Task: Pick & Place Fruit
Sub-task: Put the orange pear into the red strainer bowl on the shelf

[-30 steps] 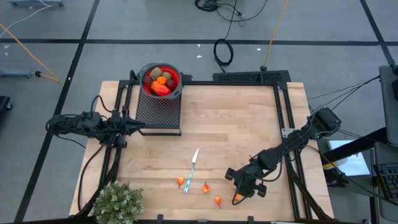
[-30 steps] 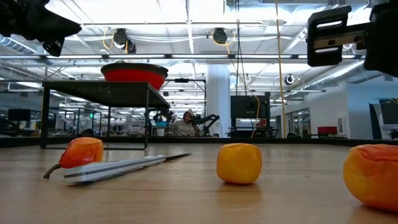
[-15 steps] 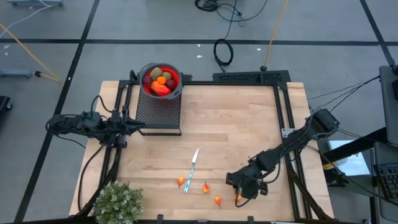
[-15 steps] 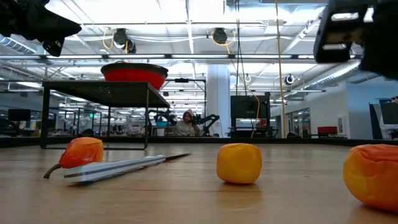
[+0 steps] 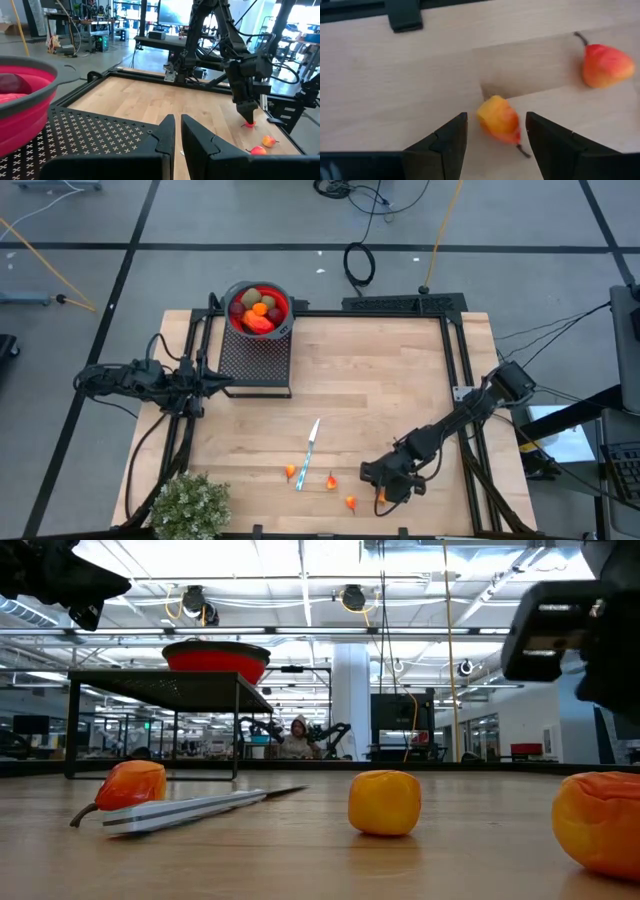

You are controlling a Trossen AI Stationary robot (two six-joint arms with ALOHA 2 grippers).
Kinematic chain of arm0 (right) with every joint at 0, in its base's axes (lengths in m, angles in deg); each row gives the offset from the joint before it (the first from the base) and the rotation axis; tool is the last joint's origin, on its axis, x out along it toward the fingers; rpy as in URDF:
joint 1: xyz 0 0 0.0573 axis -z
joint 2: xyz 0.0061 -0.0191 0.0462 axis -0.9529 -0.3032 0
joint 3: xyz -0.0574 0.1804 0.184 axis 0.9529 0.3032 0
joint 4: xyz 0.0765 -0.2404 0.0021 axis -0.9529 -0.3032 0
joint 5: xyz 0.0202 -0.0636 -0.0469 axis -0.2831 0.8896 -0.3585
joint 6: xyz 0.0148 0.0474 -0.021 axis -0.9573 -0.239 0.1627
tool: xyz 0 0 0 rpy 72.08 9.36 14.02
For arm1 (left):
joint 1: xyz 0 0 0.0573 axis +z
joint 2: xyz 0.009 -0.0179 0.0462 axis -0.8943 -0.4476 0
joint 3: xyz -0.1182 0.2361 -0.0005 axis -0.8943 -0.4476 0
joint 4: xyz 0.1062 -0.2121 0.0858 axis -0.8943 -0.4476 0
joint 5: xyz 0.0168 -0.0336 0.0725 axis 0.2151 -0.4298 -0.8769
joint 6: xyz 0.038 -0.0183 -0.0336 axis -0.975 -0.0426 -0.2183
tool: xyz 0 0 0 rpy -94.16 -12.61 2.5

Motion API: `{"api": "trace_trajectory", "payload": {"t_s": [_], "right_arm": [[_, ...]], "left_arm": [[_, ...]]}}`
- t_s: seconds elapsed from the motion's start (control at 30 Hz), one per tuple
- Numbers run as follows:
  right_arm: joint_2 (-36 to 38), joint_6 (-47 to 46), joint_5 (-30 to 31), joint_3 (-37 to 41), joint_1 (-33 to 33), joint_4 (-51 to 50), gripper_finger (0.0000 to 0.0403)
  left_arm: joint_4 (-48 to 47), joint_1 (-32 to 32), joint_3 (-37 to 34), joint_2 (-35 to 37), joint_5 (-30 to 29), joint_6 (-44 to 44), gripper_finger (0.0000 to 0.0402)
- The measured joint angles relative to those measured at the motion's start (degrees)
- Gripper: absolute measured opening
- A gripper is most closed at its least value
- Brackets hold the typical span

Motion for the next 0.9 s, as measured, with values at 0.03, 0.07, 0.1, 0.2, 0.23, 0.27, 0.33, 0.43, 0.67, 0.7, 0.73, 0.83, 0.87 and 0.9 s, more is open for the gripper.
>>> {"api": "trace_trajectory", "payload": {"t_s": [0.03, 0.07, 0.1, 0.2, 0.23, 0.27, 0.33, 0.43, 0.67, 0.7, 0.73, 0.83, 0.87, 0.9], "right_arm": [[-0.51, 0.0, -0.04, 0.0, -0.03, 0.23, 0.0196], [-0.99, -0.02, -0.01, 0.0, -0.01, 0.51, 0.0196], [-1.3, -0.09, 0.02, 0.0, 0.01, 0.55, 0.0196], [-1.86, -0.1, 0.06, 0.0, 0.04, 1.57, 0.0196], [-1.88, -0.02, 0.04, 0.0, 0.04, 1.55, 0.0196], [-1.88, 0.0, 0.06, 0.0, 0.02, 1.4, 0.0196], [-1.86, 0.01, 0.07, 0.0, 0.01, 1.52, 0.0196], [-1.86, 0.02, 0.13, 0.0, 0.01, 1.34, 0.0189], [-1.86, -0.35, 0.19, 0.0, 0.04, 1.34, 0.0142], [-1.86, -0.35, 0.19, 0.0, 0.04, 1.34, 0.0135], [-1.86, -0.35, 0.19, 0.0, 0.04, 1.34, 0.0129], [-1.86, -0.57, 0.27, 0.0, 0.04, 1.34, 0.0117], [-1.86, -0.57, 0.33, 0.0, 0.04, 1.34, 0.0114], [-1.86, -0.57, 0.44, 0.0, 0.04, 1.34, 0.0113]], "left_arm": [[-0.01, 0.01, 0.0, 0.0, -0.02, 0.0, 0.0031], [-0.02, -0.01, 0.0, 0.0, -0.02, 0.0, 0.0031], [0.0, -0.01, 0.0, 0.0, -0.02, 0.0, 0.0031], [0.0, -0.01, 0.0, 0.0, -0.02, 0.0, 0.0031], [0.0, -0.01, 0.0, 0.0, -0.02, 0.0, 0.0031], [0.0, -0.01, 0.0, 0.0, -0.02, 0.0, 0.0031], [-0.02, -0.01, 0.0, 0.0, -0.02, 0.0, 0.0031], [-0.01, 0.0, 0.02, 0.0, -0.02, 0.01, 0.0031], [0.0, 0.01, 0.02, 0.0, -0.02, 0.02, 0.0031], [0.0, 0.0, 0.02, 0.0, -0.02, 0.02, 0.0031], [0.0, 0.0, 0.02, 0.0, -0.02, 0.02, 0.0031], [0.0, -0.01, 0.02, 0.0, -0.02, 0.07, 0.0031], [0.0, 0.01, 0.02, 0.0, -0.04, 0.07, 0.0031], [0.02, 0.0, 0.02, 0.0, -0.02, 0.07, 0.0031]]}}
